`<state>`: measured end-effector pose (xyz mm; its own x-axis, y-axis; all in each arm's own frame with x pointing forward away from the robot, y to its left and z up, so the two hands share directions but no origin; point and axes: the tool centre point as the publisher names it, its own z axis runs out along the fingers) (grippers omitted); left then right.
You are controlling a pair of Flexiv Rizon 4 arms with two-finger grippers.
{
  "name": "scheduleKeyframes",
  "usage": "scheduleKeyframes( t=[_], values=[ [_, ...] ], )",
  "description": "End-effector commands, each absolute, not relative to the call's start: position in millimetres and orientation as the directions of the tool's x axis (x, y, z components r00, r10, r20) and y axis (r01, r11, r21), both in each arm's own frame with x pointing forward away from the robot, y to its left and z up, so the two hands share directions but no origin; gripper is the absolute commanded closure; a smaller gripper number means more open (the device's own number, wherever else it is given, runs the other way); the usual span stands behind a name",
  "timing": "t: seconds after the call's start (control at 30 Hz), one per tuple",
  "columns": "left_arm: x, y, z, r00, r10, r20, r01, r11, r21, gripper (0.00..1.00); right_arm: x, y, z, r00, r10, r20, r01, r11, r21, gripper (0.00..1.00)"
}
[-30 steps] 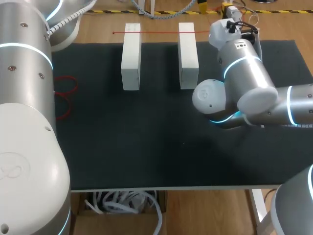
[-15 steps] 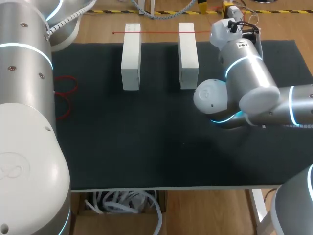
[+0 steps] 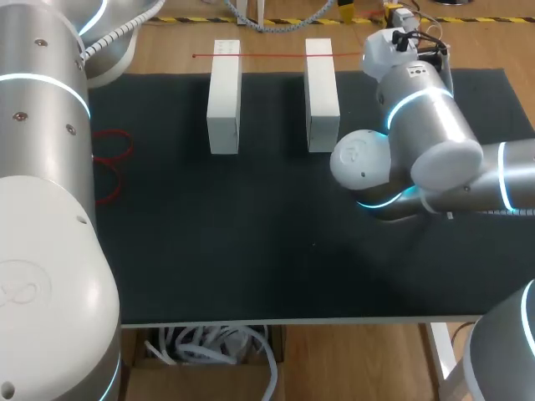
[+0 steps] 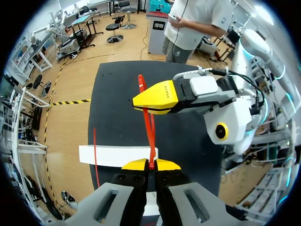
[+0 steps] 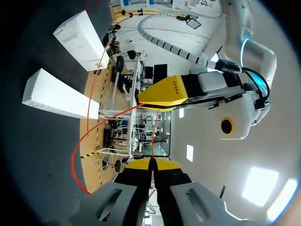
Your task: Grab the tape and strap the tape.
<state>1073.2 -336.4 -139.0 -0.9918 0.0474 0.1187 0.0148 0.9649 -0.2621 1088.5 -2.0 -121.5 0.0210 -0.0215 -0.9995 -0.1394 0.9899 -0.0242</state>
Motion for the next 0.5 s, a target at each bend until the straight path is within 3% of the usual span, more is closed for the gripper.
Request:
scheduleKeyframes(
  t=[0.03, 0.5],
  values=[
    [1074.5, -337.3, -137.5, -0.991, 0.046, 0.124, 0.013, 0.967, -0.255, 1.00, 1085.4, -2.7, -114.2, -0.061, -0.030, -0.998, -0.135, 0.991, -0.022, 1.00],
    [1074.5, -337.3, -137.5, -0.991, 0.046, 0.124, 0.013, 0.967, -0.255, 1.00, 1081.9, -5.1, -118.9, -0.137, -0.097, -0.986, -0.136, 0.988, -0.078, 1.00]
  ],
)
